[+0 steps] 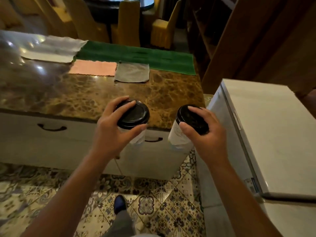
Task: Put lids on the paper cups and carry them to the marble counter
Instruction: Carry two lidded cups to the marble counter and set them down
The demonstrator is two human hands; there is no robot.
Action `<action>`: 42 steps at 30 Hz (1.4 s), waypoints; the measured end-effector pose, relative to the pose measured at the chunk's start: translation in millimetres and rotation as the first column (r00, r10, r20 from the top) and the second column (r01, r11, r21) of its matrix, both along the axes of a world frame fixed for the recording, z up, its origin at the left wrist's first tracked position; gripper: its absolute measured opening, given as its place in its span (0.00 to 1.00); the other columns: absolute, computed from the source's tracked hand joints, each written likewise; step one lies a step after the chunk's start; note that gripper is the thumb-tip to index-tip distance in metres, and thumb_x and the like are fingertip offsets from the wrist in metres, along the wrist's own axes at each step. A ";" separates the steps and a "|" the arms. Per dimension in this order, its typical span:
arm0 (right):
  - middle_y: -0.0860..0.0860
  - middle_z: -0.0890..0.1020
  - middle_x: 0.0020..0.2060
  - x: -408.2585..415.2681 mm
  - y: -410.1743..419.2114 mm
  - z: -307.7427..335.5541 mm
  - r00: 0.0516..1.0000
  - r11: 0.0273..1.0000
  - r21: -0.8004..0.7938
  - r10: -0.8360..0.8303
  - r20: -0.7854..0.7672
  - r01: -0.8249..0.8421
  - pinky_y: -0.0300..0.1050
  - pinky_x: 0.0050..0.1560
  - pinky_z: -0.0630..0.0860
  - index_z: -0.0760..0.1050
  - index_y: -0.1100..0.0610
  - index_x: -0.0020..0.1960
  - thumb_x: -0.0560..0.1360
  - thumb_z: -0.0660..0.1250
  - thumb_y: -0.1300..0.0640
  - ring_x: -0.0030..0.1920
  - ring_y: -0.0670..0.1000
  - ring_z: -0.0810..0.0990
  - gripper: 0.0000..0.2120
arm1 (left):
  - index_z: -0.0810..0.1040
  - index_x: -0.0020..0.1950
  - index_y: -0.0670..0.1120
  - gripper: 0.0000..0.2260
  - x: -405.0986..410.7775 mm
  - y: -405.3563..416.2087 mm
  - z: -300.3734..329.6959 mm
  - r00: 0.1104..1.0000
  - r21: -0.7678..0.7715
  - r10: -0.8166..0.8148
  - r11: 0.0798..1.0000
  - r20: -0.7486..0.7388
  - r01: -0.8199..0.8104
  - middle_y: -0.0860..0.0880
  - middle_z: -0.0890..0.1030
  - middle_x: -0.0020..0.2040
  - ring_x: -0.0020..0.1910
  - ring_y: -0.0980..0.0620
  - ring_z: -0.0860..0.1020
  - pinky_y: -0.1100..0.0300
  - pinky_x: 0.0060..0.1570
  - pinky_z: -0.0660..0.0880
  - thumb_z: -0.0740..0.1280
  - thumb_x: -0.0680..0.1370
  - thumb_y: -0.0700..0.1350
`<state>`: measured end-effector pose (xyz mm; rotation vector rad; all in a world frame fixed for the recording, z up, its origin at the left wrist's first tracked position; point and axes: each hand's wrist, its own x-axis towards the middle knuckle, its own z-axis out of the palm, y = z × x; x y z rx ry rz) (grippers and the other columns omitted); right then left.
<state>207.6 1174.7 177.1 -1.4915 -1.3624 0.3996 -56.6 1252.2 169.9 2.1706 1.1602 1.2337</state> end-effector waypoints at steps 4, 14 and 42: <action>0.45 0.79 0.64 -24.2 63.8 1.4 0.999 1.000 0.005 -0.026 -0.034 0.026 0.54 0.60 0.81 0.79 0.41 0.64 0.70 0.73 0.37 0.64 0.46 0.78 0.23 | 0.76 0.72 0.45 0.33 -20.5 67.0 5.5 1.000 -0.043 -0.019 0.999 -0.023 0.018 0.47 0.72 0.72 0.72 0.52 0.71 0.54 0.70 0.73 0.71 0.73 0.62; 0.43 0.78 0.64 -71.4 164.5 10.5 0.987 0.992 -0.033 -0.127 -0.094 0.125 0.48 0.61 0.81 0.79 0.43 0.64 0.70 0.73 0.38 0.64 0.42 0.78 0.24 | 0.75 0.72 0.45 0.31 -50.0 197.9 14.6 0.991 -0.068 -0.111 0.992 -0.072 0.107 0.49 0.71 0.72 0.73 0.54 0.69 0.59 0.72 0.70 0.72 0.74 0.60; 0.45 0.76 0.66 -52.6 358.0 -27.6 0.985 0.978 -0.132 0.169 0.030 -0.164 0.43 0.68 0.74 0.77 0.46 0.67 0.71 0.76 0.41 0.66 0.44 0.75 0.27 | 0.76 0.68 0.38 0.27 -33.5 323.8 -29.9 0.988 0.085 0.034 0.996 -0.153 -0.021 0.39 0.72 0.71 0.73 0.44 0.70 0.47 0.72 0.71 0.75 0.76 0.53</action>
